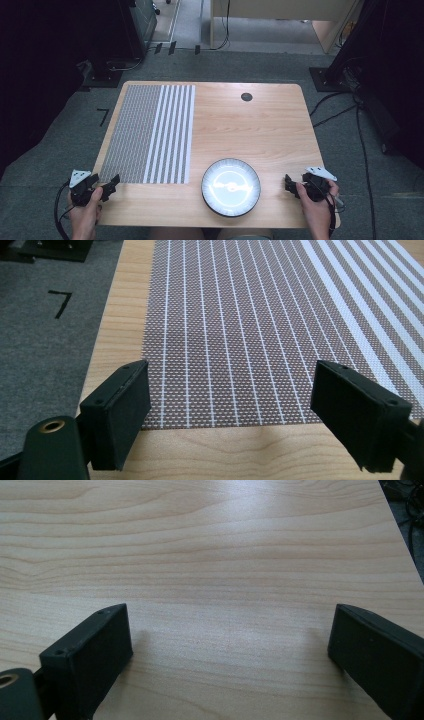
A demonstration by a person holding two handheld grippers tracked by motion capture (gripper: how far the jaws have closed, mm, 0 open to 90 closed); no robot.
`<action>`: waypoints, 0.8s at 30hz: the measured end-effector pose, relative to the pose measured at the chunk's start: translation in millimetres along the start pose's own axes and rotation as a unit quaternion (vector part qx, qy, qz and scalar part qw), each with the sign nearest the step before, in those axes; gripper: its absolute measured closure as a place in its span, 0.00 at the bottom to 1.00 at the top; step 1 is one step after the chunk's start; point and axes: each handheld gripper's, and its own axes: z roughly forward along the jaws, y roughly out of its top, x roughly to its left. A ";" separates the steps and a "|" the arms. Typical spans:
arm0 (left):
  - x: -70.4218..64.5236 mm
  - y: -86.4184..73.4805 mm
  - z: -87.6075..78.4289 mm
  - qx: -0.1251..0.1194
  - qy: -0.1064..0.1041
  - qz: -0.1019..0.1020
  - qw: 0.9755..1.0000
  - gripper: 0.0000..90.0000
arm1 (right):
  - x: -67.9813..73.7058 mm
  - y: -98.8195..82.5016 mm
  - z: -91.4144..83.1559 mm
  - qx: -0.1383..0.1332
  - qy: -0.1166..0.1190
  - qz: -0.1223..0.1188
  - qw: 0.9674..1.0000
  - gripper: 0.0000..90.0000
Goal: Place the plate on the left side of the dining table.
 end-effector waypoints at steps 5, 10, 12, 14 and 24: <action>-3.3 0.5 -2.1 -0.006 0.004 0.002 1.000 0.18 | -0.1 0.3 0.4 0.000 0.000 -0.001 1.000 0.03; -10.9 4.7 -5.9 -0.018 0.006 0.009 1.000 0.18 | -0.1 0.3 0.5 0.000 0.000 -0.001 1.000 0.03; -12.6 5.6 -6.2 -0.022 0.002 0.003 1.000 0.18 | -0.1 0.3 0.4 0.000 0.000 -0.001 1.000 0.03; -14.1 5.8 -5.9 -0.022 -0.003 0.001 1.000 0.18 | -0.1 0.3 0.4 0.000 0.000 -0.001 1.000 0.03; -30.2 7.7 -6.8 -0.026 -0.023 0.007 0.999 0.18 | 0.0 0.3 0.4 0.000 0.000 -0.001 1.000 0.03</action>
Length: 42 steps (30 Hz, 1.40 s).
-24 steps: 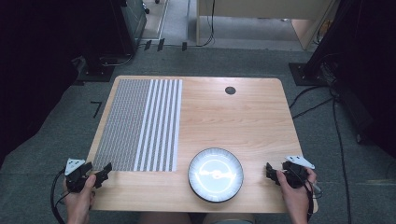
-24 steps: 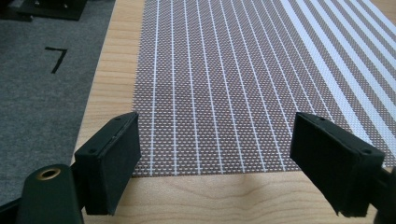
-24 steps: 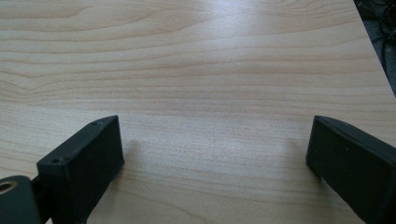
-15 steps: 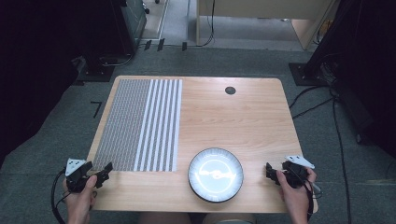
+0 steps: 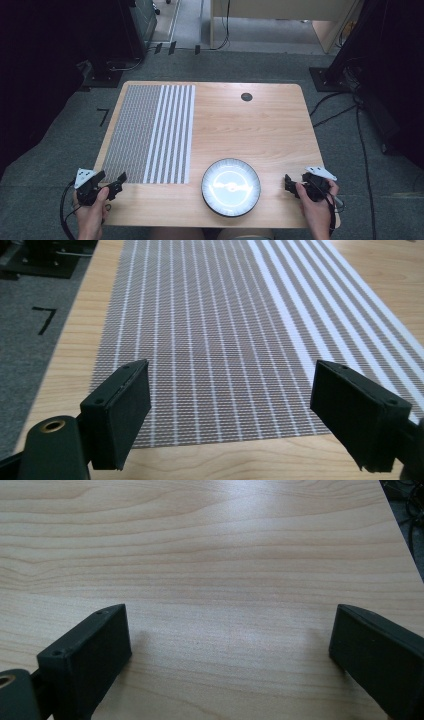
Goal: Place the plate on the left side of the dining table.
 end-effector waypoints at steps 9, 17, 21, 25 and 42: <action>-16.7 0.2 2.8 0.002 -0.020 0.008 1.000 0.18 | -0.1 0.0 0.1 0.000 0.000 -0.001 1.000 0.03; -32.1 -0.1 6.3 0.004 -0.038 0.007 0.999 0.18 | -0.1 0.0 0.1 0.000 0.000 -0.001 1.000 0.03; -41.3 -0.7 8.4 0.007 -0.046 0.015 0.999 0.18 | 0.0 0.0 0.0 0.000 0.000 0.000 1.000 0.03; -50.6 -0.4 9.9 0.011 -0.051 0.023 0.998 0.18 | -0.3 -0.1 0.1 0.000 0.000 -0.001 1.000 0.03; -91.4 17.9 26.0 0.011 -0.081 0.047 0.996 0.18 | 1.9 -1.2 -0.9 -0.002 -0.007 0.006 1.000 0.04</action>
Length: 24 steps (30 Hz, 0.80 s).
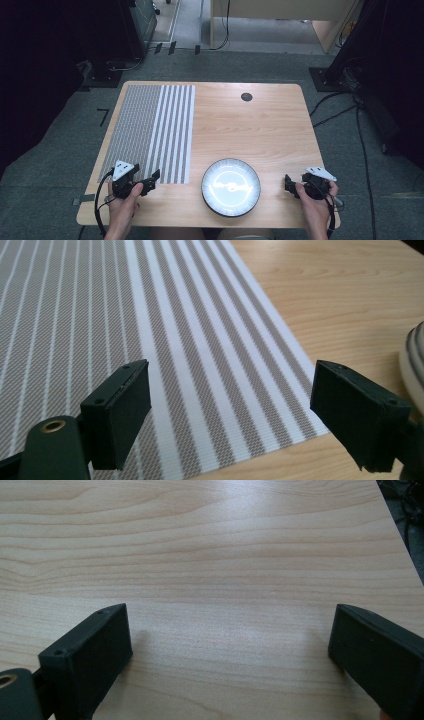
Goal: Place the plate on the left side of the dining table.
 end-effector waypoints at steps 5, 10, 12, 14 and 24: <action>-17.2 10.8 9.8 -0.005 -0.012 0.012 1.000 0.18 | 0.7 -0.3 -0.4 0.000 -0.002 0.001 1.000 0.04; -37.7 18.9 21.9 -0.005 -0.035 0.023 0.999 0.19 | 0.6 -0.3 -0.4 0.000 -0.002 0.002 1.000 0.04; -44.2 20.6 25.1 -0.004 -0.046 0.027 0.999 0.19 | 0.6 -0.3 -0.4 0.000 -0.002 0.002 1.000 0.04; -51.5 20.8 28.9 0.001 -0.057 0.028 0.998 0.19 | 0.7 -0.3 -0.5 0.000 -0.002 0.002 1.000 0.04; -84.3 16.6 38.6 0.013 -0.101 0.043 0.994 0.19 | 3.2 -0.2 -0.4 -0.001 -0.010 0.010 1.000 0.04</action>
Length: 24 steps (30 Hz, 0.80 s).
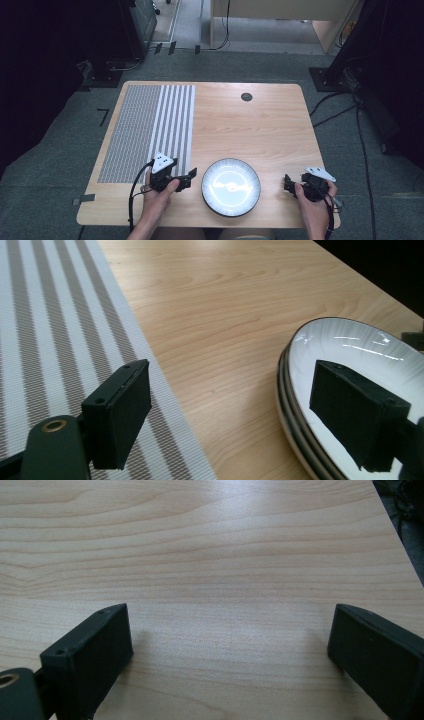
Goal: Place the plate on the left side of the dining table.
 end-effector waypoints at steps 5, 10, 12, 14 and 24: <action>-10.5 -1.3 3.2 0.000 -0.006 0.002 1.000 0.19 | 0.7 0.0 0.0 0.000 -0.001 0.001 1.000 0.04; -17.7 -2.9 5.7 0.006 -0.013 0.006 1.000 0.19 | 6.0 -0.4 -2.2 -0.009 -0.003 0.014 1.000 0.16; -19.7 -3.4 6.3 0.007 -0.011 0.009 1.000 0.19 | 8.7 1.4 -5.3 -0.017 0.008 0.033 0.999 0.16; -20.9 -4.1 7.0 0.009 -0.012 0.009 1.000 0.19 | 12.3 3.6 -9.4 -0.030 0.025 0.042 0.998 0.16; -25.5 -8.7 12.1 0.025 -0.007 0.009 1.000 0.20 | 51.0 14.9 -35.5 -0.062 0.058 0.021 0.996 0.18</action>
